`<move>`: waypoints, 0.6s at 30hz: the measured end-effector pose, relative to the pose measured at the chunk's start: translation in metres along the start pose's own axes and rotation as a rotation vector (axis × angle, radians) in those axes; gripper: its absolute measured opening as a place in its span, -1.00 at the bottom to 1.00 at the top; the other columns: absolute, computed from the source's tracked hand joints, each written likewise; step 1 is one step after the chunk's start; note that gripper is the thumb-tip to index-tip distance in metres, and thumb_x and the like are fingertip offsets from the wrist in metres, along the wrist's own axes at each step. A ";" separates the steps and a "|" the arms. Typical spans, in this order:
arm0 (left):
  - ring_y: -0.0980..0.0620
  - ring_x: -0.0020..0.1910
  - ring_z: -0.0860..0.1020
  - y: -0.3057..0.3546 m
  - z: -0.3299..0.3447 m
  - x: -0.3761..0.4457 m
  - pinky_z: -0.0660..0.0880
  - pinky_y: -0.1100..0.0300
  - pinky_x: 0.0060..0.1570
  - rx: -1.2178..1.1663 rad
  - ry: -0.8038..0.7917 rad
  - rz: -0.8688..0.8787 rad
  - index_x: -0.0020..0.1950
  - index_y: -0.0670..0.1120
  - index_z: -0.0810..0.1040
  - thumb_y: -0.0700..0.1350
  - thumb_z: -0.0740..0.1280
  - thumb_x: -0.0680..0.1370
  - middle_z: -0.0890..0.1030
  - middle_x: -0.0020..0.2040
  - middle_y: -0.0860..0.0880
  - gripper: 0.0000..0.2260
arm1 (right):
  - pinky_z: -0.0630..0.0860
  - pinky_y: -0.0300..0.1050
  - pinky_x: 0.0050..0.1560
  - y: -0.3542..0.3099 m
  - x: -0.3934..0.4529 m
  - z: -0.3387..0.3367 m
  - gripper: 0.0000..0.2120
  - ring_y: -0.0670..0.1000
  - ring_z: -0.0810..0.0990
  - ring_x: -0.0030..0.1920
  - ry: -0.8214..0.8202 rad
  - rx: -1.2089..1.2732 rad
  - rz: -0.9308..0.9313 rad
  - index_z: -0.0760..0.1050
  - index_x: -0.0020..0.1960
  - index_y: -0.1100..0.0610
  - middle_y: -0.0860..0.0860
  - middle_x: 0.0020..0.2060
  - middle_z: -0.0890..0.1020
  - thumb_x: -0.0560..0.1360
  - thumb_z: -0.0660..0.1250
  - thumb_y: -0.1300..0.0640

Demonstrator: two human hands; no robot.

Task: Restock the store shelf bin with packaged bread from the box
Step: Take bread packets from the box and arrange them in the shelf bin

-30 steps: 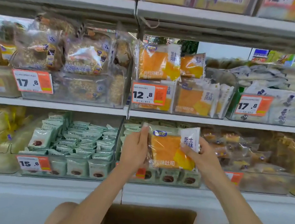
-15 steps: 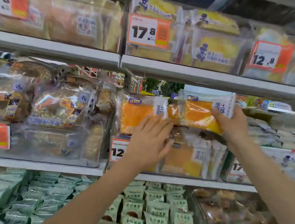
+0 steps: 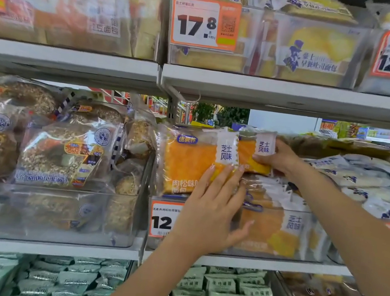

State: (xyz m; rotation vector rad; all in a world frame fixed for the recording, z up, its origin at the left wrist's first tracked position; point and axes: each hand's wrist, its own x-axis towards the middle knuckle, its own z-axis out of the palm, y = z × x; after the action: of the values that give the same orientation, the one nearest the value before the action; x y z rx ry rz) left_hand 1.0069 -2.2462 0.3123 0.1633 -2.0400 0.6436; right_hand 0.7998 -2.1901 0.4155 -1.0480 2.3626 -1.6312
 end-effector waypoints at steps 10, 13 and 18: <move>-0.12 0.43 0.33 0.001 -0.001 -0.001 0.14 -0.12 0.44 0.010 -0.035 0.001 0.28 -0.13 0.54 0.21 0.15 0.53 0.39 0.43 -0.15 -0.48 | 0.42 0.04 0.24 -0.007 -0.004 -0.007 -0.15 0.17 0.43 0.31 0.139 -0.227 0.096 0.16 0.39 0.21 0.15 0.32 0.44 0.28 0.58 0.13; -0.13 0.43 0.33 0.001 -0.002 -0.001 0.14 -0.13 0.44 0.002 -0.051 0.007 0.34 -0.12 0.49 0.21 0.14 0.54 0.38 0.43 -0.15 -0.46 | 0.43 0.02 0.20 -0.013 -0.019 -0.013 -0.22 0.22 0.41 0.30 0.238 -0.252 0.047 0.14 0.37 0.20 0.21 0.31 0.38 0.33 0.54 0.17; -0.10 0.44 0.32 0.002 -0.007 -0.004 0.16 -0.05 0.44 -0.075 -0.060 0.018 0.37 -0.13 0.46 0.14 0.16 0.55 0.37 0.44 -0.14 -0.50 | 0.42 -0.01 0.07 -0.001 -0.084 -0.028 -0.45 0.18 0.45 0.17 0.364 -0.294 -0.189 0.26 0.30 0.17 0.21 0.21 0.40 0.43 0.44 0.14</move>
State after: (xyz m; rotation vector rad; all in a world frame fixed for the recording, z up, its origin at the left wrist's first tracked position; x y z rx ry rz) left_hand 1.0140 -2.2417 0.3115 0.1214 -2.1223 0.5782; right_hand 0.8523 -2.1198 0.4035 -1.1336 2.8913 -1.6957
